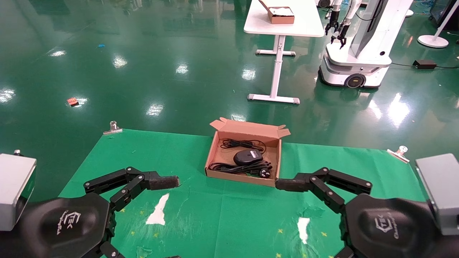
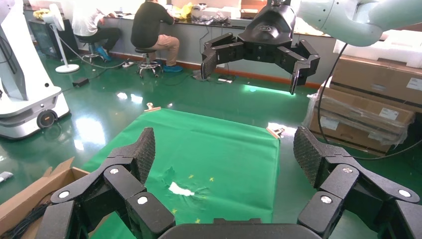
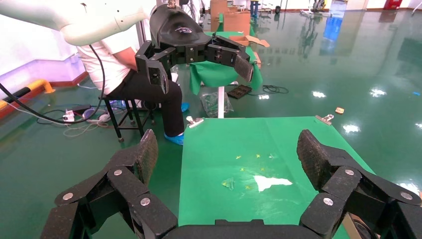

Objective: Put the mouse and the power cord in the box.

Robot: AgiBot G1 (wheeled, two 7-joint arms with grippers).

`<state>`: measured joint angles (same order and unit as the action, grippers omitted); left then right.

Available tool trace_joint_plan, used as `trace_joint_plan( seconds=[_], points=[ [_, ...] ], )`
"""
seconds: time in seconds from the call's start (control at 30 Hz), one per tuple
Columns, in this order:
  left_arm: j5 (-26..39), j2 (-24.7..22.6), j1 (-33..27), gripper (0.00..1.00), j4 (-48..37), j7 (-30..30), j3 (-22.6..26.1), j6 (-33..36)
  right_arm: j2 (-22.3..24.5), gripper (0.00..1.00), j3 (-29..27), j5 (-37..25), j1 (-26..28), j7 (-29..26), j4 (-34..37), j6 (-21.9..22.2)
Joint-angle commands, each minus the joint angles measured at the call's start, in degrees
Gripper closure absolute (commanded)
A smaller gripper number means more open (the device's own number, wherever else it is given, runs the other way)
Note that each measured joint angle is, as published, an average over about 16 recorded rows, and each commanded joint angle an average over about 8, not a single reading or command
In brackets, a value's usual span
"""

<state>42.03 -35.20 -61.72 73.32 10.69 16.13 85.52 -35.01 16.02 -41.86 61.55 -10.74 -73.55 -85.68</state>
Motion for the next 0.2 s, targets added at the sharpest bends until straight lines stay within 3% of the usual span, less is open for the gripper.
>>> trace_joint_plan(
  seconds=[0.03, 0.2],
  points=[
    [0.0, 0.0, 0.0, 0.00, 0.0, 0.0, 0.0, 0.0, 0.0, 0.00, 0.0, 0.0, 0.0, 0.0, 0.0, 0.0],
    [0.0, 0.0, 0.0, 0.00, 0.0, 0.0, 0.0, 0.0, 0.0, 0.00, 0.0, 0.0, 0.0, 0.0, 0.0, 0.0]
  ],
)
